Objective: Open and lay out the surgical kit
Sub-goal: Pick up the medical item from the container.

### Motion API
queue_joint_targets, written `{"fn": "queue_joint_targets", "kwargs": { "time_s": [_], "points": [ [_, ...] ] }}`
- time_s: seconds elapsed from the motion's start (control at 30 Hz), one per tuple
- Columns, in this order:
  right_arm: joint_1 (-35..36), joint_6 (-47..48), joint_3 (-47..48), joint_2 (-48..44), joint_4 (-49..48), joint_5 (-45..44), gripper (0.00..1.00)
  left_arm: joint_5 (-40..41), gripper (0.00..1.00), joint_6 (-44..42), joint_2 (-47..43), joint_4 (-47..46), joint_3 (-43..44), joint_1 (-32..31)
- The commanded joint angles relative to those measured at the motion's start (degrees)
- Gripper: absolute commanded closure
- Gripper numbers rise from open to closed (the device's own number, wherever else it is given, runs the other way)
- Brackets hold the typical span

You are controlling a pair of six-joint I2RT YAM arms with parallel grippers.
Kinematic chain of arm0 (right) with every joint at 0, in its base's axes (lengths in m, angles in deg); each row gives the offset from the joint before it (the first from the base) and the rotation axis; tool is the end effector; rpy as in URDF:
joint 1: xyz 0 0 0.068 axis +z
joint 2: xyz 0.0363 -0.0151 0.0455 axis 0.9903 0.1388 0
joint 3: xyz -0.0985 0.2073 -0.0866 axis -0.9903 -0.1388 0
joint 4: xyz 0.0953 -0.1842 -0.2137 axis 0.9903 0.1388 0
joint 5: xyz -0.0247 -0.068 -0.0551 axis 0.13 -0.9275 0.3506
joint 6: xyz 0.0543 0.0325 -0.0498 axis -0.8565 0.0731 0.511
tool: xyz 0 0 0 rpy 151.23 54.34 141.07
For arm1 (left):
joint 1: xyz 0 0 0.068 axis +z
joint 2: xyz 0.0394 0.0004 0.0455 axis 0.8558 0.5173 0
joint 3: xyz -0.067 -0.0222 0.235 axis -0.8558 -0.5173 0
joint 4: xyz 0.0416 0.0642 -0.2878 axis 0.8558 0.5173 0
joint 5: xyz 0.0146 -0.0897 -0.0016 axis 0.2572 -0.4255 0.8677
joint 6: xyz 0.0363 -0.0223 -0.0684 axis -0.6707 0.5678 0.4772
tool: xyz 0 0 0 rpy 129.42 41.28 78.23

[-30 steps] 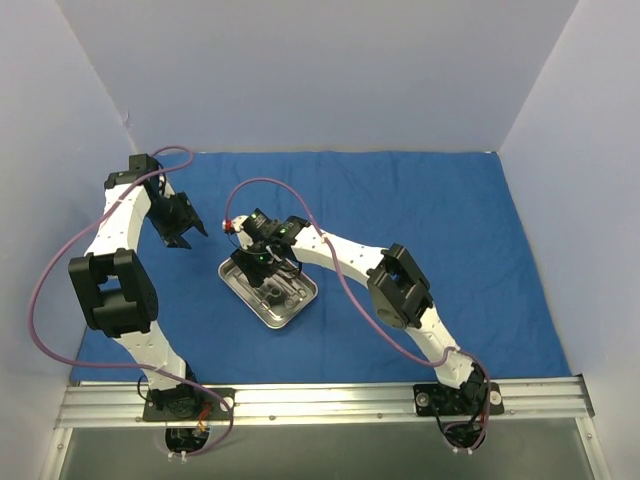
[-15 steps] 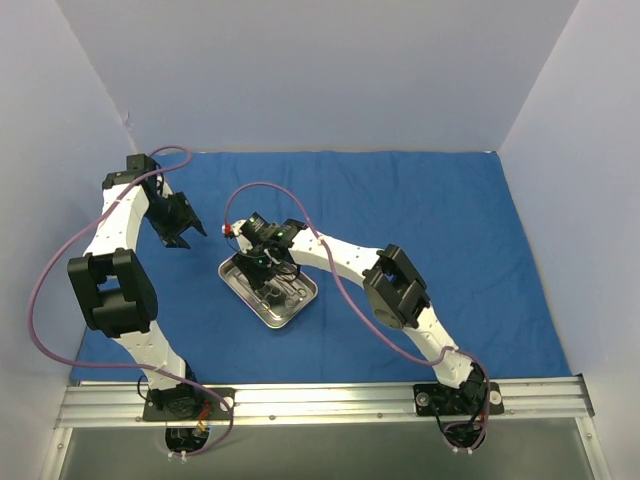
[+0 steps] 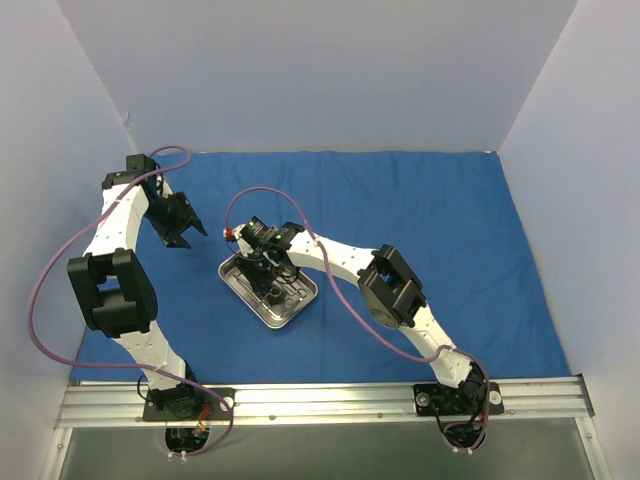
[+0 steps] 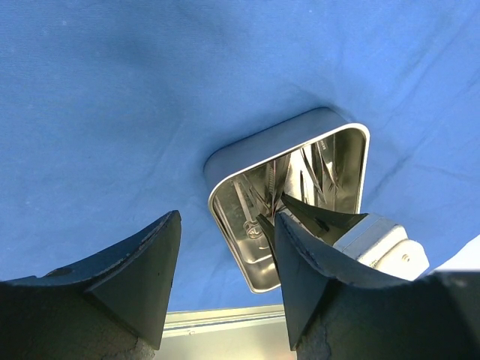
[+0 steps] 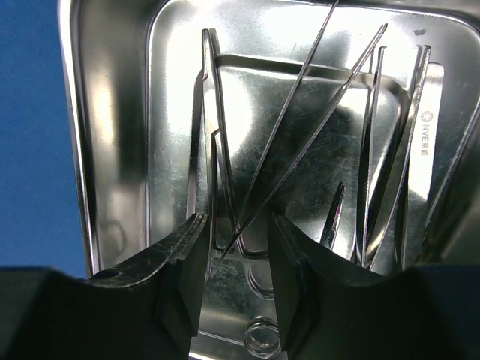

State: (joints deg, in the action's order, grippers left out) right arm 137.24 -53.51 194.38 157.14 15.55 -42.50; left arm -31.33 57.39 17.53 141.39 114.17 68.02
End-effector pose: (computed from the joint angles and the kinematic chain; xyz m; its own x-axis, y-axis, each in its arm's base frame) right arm 0.3099 0.4765 0.1219 -0.5226 -0.5564 -0.6461 -0.8362 0.4824 0.2610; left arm 0.4009 0.0464 0.2063 -0.8248 -0.5492 -0.1344 -0.4823 0.8075 -0.3397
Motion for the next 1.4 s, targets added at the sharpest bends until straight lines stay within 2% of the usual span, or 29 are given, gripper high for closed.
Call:
{"fn": "queue_joint_targets", "kwargs": {
  "time_s": [0.0, 0.33, 0.6, 1.03, 1.37],
  "points": [
    [0.2, -0.6, 1.1, 0.2, 1.6, 0.3, 0.64, -1.2, 0.38, -0.7, -2.9, -1.5, 0.1, 0.5],
    [0.0, -0.8, 0.9, 0.3, 1.5, 0.3, 0.74, -1.5, 0.38, -0.7, -3.0, -1.6, -0.4, 0.5],
    [-0.3, -0.9, 0.8, 0.4, 1.4, 0.7, 0.77, -1.6, 0.38, -0.7, -3.0, -1.8, -0.4, 0.5],
    [-0.9, -0.2, -0.6, -2.2, 1.7, -1.7, 1.00, -1.4, 0.39, -0.6, -2.8, -1.9, -0.5, 0.6],
    [-2.6, -0.6, -2.8, -7.7, 2.2, -5.4, 1.00, -0.9, 0.38, -0.5, -1.5, -1.9, 0.7, 0.8]
  ]
}}
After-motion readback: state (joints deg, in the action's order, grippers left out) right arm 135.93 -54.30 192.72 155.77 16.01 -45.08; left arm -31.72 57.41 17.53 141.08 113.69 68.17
